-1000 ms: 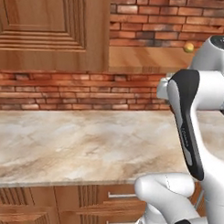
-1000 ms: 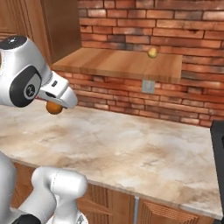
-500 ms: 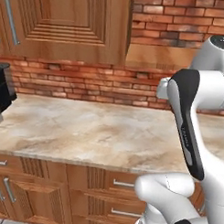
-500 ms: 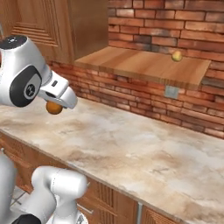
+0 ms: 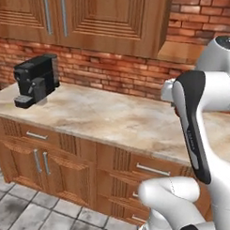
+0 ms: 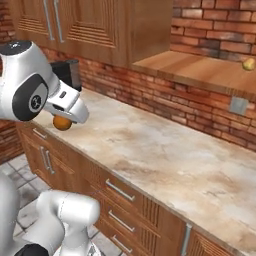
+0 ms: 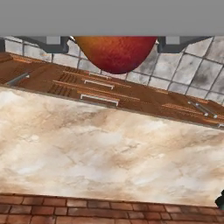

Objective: Pick the mangos from the cabinet and place them in one bowl. Pick the bell pepper from the sink and place it in the other bowl.

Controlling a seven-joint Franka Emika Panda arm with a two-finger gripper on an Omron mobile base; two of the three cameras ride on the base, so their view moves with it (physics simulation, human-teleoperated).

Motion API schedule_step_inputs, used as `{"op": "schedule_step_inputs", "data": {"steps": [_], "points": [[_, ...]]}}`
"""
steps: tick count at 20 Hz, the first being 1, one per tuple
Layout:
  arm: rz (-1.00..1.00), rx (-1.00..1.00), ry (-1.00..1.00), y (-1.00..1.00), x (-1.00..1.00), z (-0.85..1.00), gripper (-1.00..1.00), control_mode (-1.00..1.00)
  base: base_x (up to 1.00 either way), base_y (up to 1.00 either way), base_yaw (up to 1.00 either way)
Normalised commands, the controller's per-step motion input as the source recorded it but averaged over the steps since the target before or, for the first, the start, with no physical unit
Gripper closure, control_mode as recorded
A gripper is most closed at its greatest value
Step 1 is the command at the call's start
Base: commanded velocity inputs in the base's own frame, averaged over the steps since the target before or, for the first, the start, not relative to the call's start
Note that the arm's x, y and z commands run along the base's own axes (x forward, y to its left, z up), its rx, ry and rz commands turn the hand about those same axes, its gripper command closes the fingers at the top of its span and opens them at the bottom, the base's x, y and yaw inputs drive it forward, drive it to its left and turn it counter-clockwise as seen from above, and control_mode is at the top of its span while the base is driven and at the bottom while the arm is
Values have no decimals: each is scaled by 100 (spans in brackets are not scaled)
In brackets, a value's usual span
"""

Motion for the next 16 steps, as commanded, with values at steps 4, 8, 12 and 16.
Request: {"op": "schedule_step_inputs", "data": {"steps": [4, 8, 12, 16], "points": [[0, 0, 0, 0, 0, 0, 100, 100, -17, 36, 41], [0, 0, 0, 0, 0, 0, 100, 100, -1, 12, 50], [0, 0, 0, 0, 0, 0, 100, 100, 0, 6, 50], [0, 0, 0, 0, 0, 0, 100, 100, 0, 7, 50]]}}
